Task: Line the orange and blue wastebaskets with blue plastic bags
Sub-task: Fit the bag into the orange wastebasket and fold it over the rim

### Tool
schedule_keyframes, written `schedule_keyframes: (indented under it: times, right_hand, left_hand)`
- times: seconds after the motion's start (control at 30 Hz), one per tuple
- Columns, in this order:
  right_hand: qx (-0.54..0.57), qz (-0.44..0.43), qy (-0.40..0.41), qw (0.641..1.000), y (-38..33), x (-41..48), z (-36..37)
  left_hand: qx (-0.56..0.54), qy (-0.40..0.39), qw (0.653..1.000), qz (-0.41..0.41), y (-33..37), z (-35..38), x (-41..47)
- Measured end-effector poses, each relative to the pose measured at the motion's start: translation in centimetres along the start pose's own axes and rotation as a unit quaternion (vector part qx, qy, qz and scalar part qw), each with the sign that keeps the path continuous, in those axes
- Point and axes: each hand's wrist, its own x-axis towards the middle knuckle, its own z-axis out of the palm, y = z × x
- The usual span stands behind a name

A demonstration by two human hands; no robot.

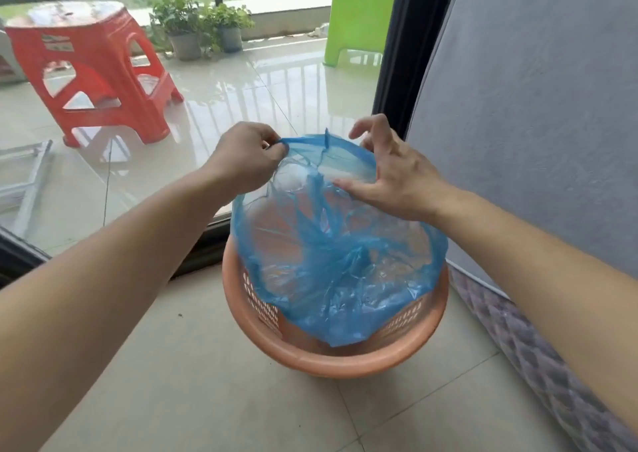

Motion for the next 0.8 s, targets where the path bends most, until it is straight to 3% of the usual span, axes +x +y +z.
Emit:
schedule_keyframes:
  times: [0.17,0.3,0.57,0.7,0.8]
  right_hand:
    - [-0.135,-0.108,-0.078,0.982,0.0,-0.7,1.3]
    - [-0.244,-0.103,-0.135,0.955,0.3,-1.2,3.8]
    - [-0.117,-0.002,-0.068,0.991,1.5,0.7,2.6]
    - [-0.116,0.053,-0.094,0.987,2.6,1.7,2.4]
    - [-0.148,0.09,-0.132,0.976,3.4,1.6,2.7]
  left_hand:
    - [0.058,0.053,0.996,0.043,-2.2,1.4,-0.7]
    - [0.143,0.015,0.984,0.102,-4.4,2.3,-1.9]
    - [0.215,0.01,0.963,0.165,-5.3,3.0,-1.2]
    - [0.226,-0.031,0.961,0.154,-5.4,3.9,-0.5]
    - [0.212,-0.067,0.97,0.097,-5.5,4.1,0.0]
